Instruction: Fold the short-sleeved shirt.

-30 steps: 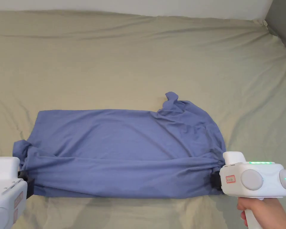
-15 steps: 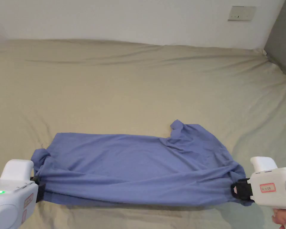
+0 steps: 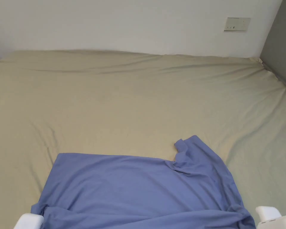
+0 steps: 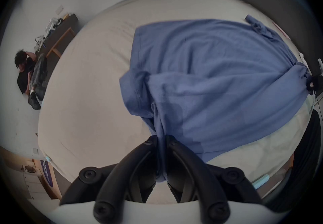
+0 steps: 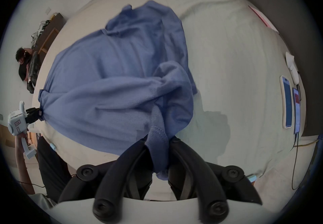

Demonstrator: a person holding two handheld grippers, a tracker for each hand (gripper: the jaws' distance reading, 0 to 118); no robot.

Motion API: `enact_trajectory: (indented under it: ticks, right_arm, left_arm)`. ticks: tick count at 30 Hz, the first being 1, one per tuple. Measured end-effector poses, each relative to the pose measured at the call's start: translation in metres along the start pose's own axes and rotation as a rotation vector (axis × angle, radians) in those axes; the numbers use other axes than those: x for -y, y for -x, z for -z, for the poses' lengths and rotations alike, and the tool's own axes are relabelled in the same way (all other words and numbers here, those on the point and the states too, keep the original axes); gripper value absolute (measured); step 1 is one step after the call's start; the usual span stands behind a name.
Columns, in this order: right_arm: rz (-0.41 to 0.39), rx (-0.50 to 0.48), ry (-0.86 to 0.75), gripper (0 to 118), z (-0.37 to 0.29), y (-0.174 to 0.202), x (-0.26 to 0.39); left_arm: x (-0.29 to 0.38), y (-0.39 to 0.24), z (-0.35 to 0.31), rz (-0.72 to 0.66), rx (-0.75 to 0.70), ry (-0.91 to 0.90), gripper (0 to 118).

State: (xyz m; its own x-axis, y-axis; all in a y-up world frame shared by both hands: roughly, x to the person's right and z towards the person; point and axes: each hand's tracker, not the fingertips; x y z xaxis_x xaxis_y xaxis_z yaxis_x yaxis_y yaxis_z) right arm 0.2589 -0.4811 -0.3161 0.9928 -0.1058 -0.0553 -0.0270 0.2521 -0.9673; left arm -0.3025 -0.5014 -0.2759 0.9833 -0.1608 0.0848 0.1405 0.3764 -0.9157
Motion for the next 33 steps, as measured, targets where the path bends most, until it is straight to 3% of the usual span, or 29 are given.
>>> enact_trajectory:
  ticks: [2,3,4,5,6,7,9,10,12,15,20,24,26,27,28,30,31,33]
  right_arm:
    - [0.010,0.002,0.010,22,0.012,-0.001,0.001]
    - [0.011,0.006,0.009,33,0.017,-0.002,0.002]
    - [0.010,0.024,0.017,58,0.020,-0.001,0.002]
    - [-0.005,0.079,0.037,75,0.023,0.000,0.002]
    - [-0.030,0.142,0.029,86,0.021,-0.002,0.002]
    - [-0.033,0.166,0.015,91,0.018,-0.004,0.001]
    - [-0.017,0.137,-0.026,91,-0.001,-0.010,-0.002]
    - [-0.009,0.117,-0.063,91,-0.012,-0.010,-0.005]
    - [-0.030,0.127,-0.157,91,-0.045,-0.009,-0.012]
    - [-0.127,0.197,-0.328,91,-0.101,0.008,-0.029]
    - [-0.220,0.216,-0.702,91,-0.188,0.060,-0.048]
    - [-0.287,0.196,-0.960,91,-0.235,0.112,-0.048]
    - [-0.304,0.216,-1.041,84,-0.245,0.138,-0.045]
    - [-0.312,0.228,-1.071,76,-0.245,0.150,-0.045]
    - [-0.322,0.227,-1.097,53,-0.246,0.159,-0.043]
    - [-0.354,0.227,-1.135,9,-0.244,0.178,-0.040]
    - [-0.362,0.245,-1.143,7,-0.239,0.183,-0.041]
    - [-0.388,0.236,-1.144,3,-0.233,0.194,-0.041]
  left_arm:
    - [0.002,0.000,0.007,-0.014,0.019,0.030,8]
    - [0.002,0.001,0.009,-0.017,0.022,0.017,8]
    - [0.001,0.002,0.010,-0.020,0.024,0.016,11]
    - [0.000,0.003,0.011,-0.027,0.027,0.014,22]
    - [-0.002,0.005,0.011,-0.038,0.034,0.013,35]
    - [-0.003,0.007,0.010,-0.045,0.029,0.013,61]
    - [-0.006,0.012,0.002,-0.050,-0.030,-0.006,107]
    - [-0.007,0.014,-0.005,-0.055,-0.034,-0.035,116]
    - [-0.017,0.024,-0.029,-0.115,-0.006,-0.120,114]
    - [-0.041,0.030,-0.082,-0.179,0.021,-0.311,114]
    - [-0.080,0.019,-0.173,-0.215,-0.019,-0.688,114]
    - [-0.097,-0.009,-0.238,-0.218,-0.069,-0.952,107]
    - [-0.103,-0.025,-0.254,-0.193,-0.102,-1.020,89]
    - [-0.105,-0.033,-0.260,-0.172,-0.123,-1.035,75]
    - [-0.107,-0.040,-0.263,-0.153,-0.136,-1.055,55]
    - [-0.112,-0.053,-0.263,-0.120,-0.150,-1.064,25]
    - [-0.114,-0.058,-0.262,-0.112,-0.149,-1.066,13]
    - [-0.117,-0.068,-0.260,-0.101,-0.158,-1.076,0]
